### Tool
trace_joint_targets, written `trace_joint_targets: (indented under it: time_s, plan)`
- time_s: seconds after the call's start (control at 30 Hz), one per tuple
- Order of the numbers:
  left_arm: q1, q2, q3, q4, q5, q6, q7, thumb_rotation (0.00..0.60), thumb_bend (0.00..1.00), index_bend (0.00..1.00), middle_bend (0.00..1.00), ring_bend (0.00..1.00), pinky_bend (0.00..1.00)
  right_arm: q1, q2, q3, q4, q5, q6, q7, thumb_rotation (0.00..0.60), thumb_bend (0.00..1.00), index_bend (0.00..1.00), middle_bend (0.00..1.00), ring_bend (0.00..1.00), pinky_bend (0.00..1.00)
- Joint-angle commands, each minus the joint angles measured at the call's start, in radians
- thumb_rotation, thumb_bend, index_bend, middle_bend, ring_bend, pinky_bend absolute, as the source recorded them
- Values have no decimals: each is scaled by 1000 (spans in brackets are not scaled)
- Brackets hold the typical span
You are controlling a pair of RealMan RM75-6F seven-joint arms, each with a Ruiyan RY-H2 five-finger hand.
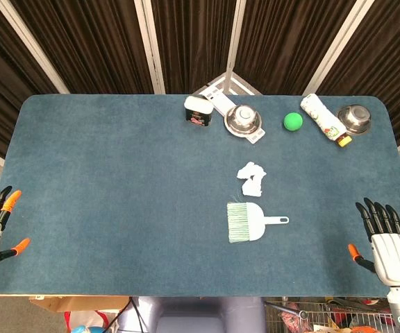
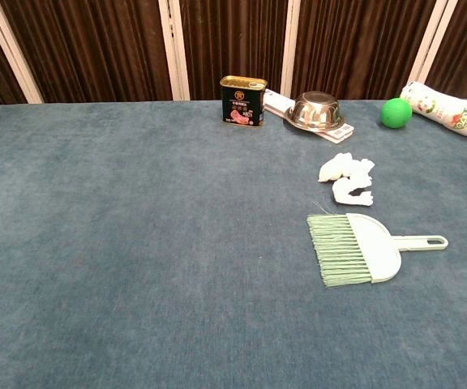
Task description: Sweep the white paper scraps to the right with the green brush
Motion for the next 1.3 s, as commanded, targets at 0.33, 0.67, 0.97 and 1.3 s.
trace_joint_targets:
  time_s: [0.33,0.67,0.97,1.3]
  plan:
    - [2,1,0,-1,0,4,-3,600,0,0,0,0,0,12,-4,6,-8,6,-18,10,600,320,0,0,0,0]
    - [0,2,-2,1,0,2,-12,600,0,0,0,0,0,104,-35,23,-77,33,-168,-59,600,319,0,637,680,680]
    - [-1,6,-2,-1,0,-1,-23,600,0,0,0,0,0,215,-143,52,-97,101,-329,-229,600,319,263,879,903,837]
    - [-1,14,-1,-4,-6,-6,-46,600,0,0,0,0,0,311,-309,95,-21,248,-443,-416,600,320,362,895,918,846]
